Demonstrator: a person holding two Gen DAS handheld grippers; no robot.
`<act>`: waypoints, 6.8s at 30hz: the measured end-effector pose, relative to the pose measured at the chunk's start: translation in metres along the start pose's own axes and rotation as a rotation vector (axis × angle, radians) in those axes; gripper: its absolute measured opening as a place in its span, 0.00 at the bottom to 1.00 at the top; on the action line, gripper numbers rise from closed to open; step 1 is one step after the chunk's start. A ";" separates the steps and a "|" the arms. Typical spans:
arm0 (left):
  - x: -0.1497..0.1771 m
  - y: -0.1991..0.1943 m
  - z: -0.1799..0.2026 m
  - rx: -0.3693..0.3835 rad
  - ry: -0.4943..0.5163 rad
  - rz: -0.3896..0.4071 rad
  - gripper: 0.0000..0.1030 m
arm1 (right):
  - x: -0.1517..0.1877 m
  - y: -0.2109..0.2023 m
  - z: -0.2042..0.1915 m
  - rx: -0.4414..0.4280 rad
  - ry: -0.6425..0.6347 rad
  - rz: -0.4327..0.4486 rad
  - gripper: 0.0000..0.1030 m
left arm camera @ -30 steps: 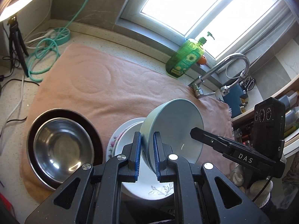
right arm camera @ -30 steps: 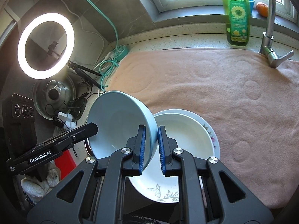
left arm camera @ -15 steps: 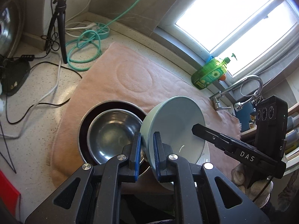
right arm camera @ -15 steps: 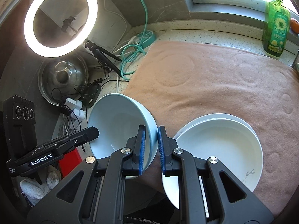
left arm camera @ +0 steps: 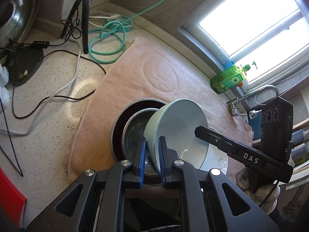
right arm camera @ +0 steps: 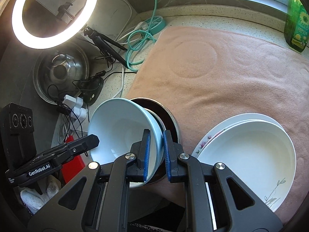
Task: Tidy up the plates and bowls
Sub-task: 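Lift the white bowl and carry it over the nested steel bowls, then lower the white bowl into the red-outside steel bowl, then carry the nested bowls onto the plate stack and open both grippers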
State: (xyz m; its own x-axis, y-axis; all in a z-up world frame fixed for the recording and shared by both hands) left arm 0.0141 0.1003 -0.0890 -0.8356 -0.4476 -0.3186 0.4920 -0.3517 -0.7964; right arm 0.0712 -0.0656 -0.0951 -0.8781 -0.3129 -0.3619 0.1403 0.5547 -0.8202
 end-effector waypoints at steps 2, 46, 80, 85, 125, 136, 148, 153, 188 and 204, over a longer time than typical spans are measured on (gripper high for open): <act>0.000 0.001 -0.003 -0.006 0.002 -0.011 0.11 | 0.000 0.006 -0.002 0.003 0.001 -0.011 0.13; -0.002 0.014 -0.018 -0.041 -0.024 -0.047 0.11 | 0.003 0.027 0.000 0.019 -0.033 -0.043 0.15; 0.012 -0.002 -0.052 -0.009 -0.111 -0.005 0.14 | 0.011 -0.012 0.057 -0.035 0.175 0.053 0.52; 0.013 0.003 -0.051 -0.016 -0.098 -0.023 0.14 | 0.010 -0.010 0.047 -0.031 0.128 0.053 0.52; 0.007 0.030 -0.051 0.004 -0.044 -0.088 0.08 | 0.014 0.031 0.037 -0.014 0.133 -0.009 0.11; 0.007 0.029 -0.045 -0.037 -0.018 -0.085 0.07 | 0.012 0.028 0.036 -0.010 0.136 -0.006 0.10; 0.001 0.010 -0.023 -0.042 0.023 -0.035 0.07 | 0.010 -0.008 0.037 -0.030 0.141 0.060 0.10; -0.001 -0.002 0.000 -0.040 0.047 0.001 0.07 | 0.011 -0.037 0.041 -0.038 0.120 0.093 0.10; 0.040 0.067 0.116 0.039 0.143 -0.109 0.07 | 0.078 -0.111 0.157 0.071 0.272 0.110 0.10; 0.040 0.070 0.116 0.002 0.146 -0.092 0.10 | 0.078 -0.113 0.157 0.082 0.247 0.124 0.13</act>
State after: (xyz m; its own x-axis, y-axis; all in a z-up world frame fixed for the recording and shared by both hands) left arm 0.0437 -0.0374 -0.0978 -0.9038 -0.2889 -0.3157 0.4120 -0.3878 -0.8246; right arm 0.0586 -0.2734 -0.1001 -0.9353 -0.0440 -0.3510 0.2812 0.5095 -0.8132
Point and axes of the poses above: each gripper's, at about its wrist camera, not at the fingertips, and y roughly the way its jaws point, z to its right, x to its underside, the point moved 3 cm from there along y, roughly the way its jaws point, and after that the axes turned 1 degree about -y, right-handed, at the moved point
